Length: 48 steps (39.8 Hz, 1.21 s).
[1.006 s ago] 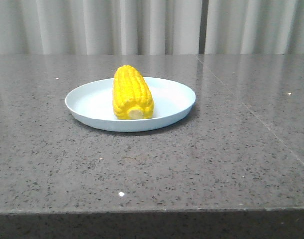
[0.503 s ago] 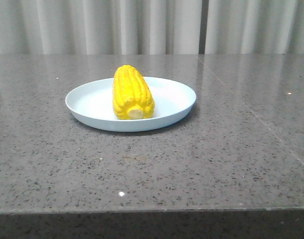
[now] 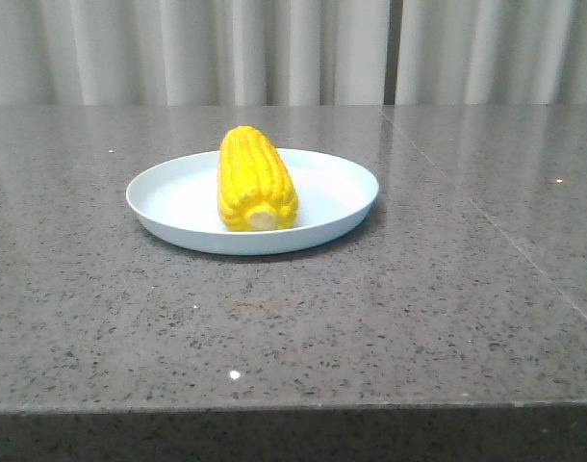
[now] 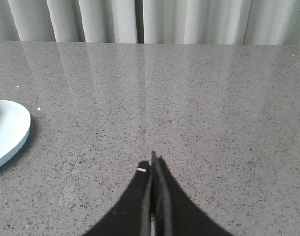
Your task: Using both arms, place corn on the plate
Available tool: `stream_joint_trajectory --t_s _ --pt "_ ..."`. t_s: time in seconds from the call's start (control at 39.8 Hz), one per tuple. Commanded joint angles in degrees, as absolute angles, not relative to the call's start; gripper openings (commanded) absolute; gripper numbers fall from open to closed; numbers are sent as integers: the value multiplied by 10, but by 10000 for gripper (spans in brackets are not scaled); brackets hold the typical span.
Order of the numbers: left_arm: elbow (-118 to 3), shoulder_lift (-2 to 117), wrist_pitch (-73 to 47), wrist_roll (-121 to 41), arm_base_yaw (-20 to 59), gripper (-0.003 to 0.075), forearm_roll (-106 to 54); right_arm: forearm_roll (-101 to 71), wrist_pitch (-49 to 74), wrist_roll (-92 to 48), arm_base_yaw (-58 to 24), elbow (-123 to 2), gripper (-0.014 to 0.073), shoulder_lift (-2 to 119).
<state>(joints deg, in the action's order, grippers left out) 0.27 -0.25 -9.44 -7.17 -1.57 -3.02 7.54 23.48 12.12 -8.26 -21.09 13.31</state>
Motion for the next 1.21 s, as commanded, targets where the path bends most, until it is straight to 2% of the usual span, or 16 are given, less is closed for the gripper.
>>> stream_joint_trajectory --t_s 0.0,0.23,0.5,1.18 --pt "5 -15 -49 -71 -16 -20 -30 91 180 118 -80 -212 -62 137" --pt "5 -15 -49 -71 -16 -20 -30 11 84 4 -65 -97 -62 80" --pt "5 -15 -49 -71 -16 -20 -30 -47 62 3 -11 13 -62 -11" --pt "5 -15 -49 -71 -16 -20 -30 -50 73 4 -9 13 -62 -16"
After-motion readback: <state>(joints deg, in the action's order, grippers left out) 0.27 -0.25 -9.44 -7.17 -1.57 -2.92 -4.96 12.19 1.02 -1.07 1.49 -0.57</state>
